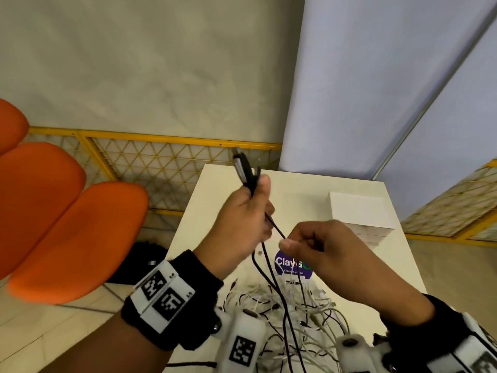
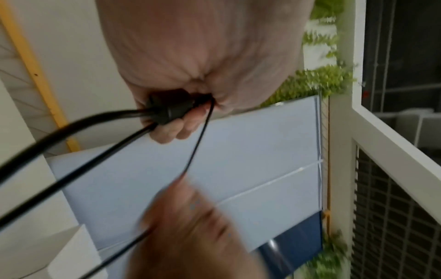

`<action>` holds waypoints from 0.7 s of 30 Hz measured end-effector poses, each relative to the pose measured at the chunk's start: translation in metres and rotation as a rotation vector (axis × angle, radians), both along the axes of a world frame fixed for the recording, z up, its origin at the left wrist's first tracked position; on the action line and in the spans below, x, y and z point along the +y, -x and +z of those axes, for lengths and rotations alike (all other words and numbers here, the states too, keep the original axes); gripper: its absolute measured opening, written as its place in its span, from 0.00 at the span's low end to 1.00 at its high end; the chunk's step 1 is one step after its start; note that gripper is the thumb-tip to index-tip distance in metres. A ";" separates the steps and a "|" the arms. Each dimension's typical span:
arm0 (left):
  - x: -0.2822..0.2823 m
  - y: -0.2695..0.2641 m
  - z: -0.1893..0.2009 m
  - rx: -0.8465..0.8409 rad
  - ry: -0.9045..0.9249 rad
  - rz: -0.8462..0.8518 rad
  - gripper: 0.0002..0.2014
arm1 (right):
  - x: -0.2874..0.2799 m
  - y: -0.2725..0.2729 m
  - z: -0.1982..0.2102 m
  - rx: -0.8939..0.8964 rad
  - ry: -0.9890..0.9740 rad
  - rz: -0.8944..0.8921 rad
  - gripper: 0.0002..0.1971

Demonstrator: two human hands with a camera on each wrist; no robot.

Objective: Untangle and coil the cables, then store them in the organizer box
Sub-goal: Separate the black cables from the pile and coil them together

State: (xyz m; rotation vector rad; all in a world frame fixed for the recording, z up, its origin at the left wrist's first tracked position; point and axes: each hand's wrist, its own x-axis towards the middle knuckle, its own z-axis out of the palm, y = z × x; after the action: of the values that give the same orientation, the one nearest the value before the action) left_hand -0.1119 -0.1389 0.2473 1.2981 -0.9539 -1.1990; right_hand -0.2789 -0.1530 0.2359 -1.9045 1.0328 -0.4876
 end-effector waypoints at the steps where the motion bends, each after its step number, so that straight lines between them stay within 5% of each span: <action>1: -0.001 -0.008 0.003 0.033 0.024 0.035 0.21 | -0.003 0.007 -0.015 0.025 -0.012 0.038 0.15; 5: -0.001 -0.032 0.005 0.116 0.108 0.110 0.27 | -0.017 0.034 -0.098 0.095 -0.097 0.088 0.14; 8: 0.005 -0.039 0.007 0.224 0.057 0.081 0.22 | -0.022 0.053 -0.158 0.205 -0.117 0.080 0.13; 12: 0.010 -0.041 0.003 0.083 -0.029 0.032 0.22 | -0.022 0.065 -0.191 0.216 -0.098 0.034 0.18; 16: 0.010 -0.035 -0.008 -0.043 -0.154 -0.052 0.17 | -0.026 0.050 -0.155 0.204 -0.025 0.086 0.15; 21: 0.007 -0.011 -0.017 -0.193 -0.274 -0.191 0.07 | -0.025 0.020 -0.061 0.058 0.106 0.160 0.15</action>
State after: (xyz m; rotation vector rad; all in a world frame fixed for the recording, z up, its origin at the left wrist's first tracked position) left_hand -0.1013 -0.1315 0.2303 1.5892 -1.1001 -1.4076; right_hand -0.2993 -0.1781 0.1748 -2.0869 0.8971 -0.4037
